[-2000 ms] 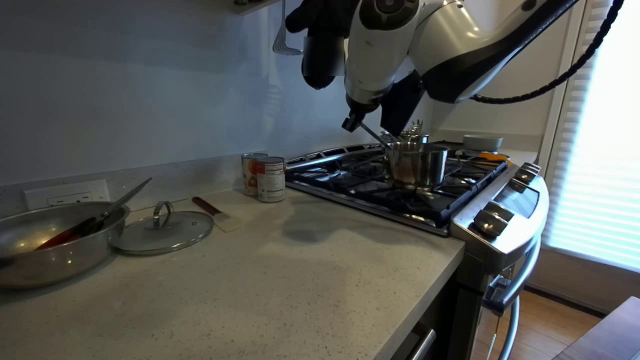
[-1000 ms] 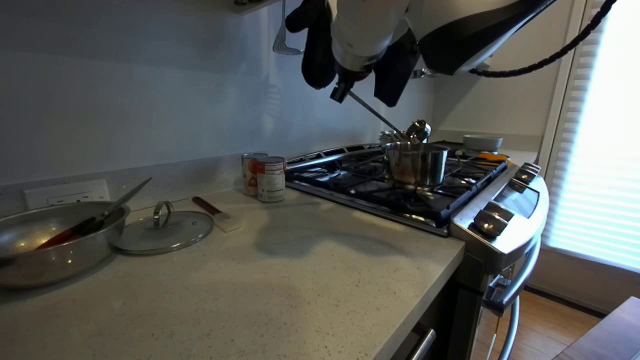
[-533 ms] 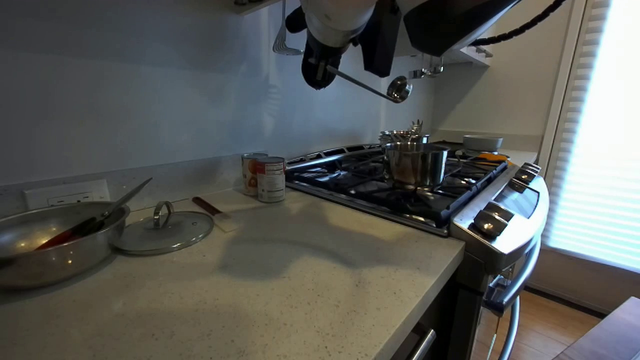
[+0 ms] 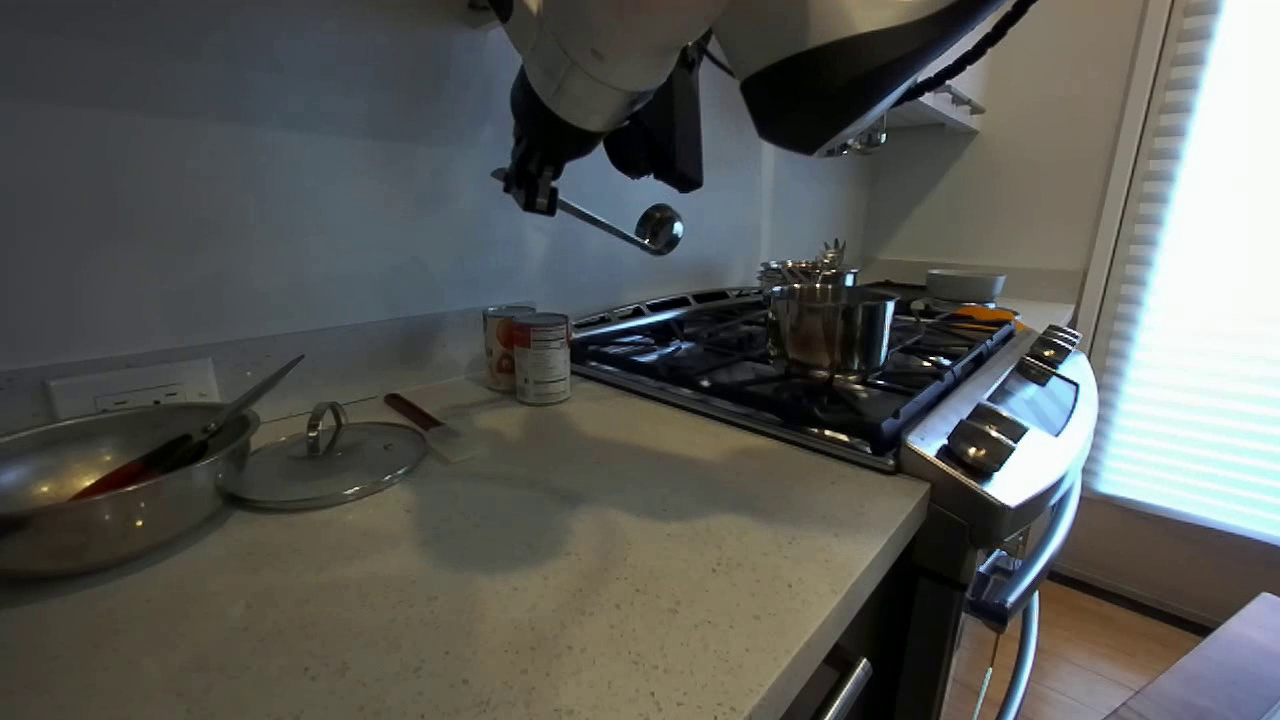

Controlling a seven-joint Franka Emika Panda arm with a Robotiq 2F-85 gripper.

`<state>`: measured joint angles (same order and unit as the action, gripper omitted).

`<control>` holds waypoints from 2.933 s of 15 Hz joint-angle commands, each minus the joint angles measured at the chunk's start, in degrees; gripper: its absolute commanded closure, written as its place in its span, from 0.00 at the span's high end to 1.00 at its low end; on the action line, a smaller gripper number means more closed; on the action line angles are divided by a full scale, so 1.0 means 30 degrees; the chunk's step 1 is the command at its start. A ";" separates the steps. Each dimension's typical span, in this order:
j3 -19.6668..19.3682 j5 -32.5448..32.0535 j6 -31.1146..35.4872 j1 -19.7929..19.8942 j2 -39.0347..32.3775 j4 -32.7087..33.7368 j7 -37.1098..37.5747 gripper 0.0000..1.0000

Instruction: Remove the serving spoon from the left pot

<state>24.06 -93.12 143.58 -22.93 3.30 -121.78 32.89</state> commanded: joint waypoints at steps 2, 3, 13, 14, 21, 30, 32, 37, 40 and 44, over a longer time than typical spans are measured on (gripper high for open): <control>-0.0172 -0.0751 0.3336 -0.0024 -0.2331 0.1604 -0.1712 0.01; -0.0127 -0.0744 0.3487 -0.0069 -0.2725 0.1795 -0.2342 0.01; 0.0050 -0.2037 0.4794 -0.0220 -0.3834 0.2526 -0.3702 0.04; 0.0051 -0.2038 0.4796 -0.0220 -0.3835 0.2537 -0.3740 0.04; 0.0345 -0.2528 0.6254 -0.0483 -0.5286 0.3868 -0.4760 0.01; 0.0746 -0.2304 0.8850 -0.1050 -0.7936 0.5991 -0.8743 0.01; 0.0794 -0.2224 0.9352 -0.1172 -0.8416 0.6461 -0.9842 0.01; 0.1093 -0.1423 1.0447 -0.1508 -0.9318 0.7374 -1.2447 0.01; 0.1441 -0.1230 1.1368 -0.1783 -0.9960 0.8235 -1.3042 0.01; 0.1206 0.0198 1.2905 -0.2728 -1.0537 0.8914 -1.4653 0.01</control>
<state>28.23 -96.07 179.18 -29.08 -26.27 -97.40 -6.33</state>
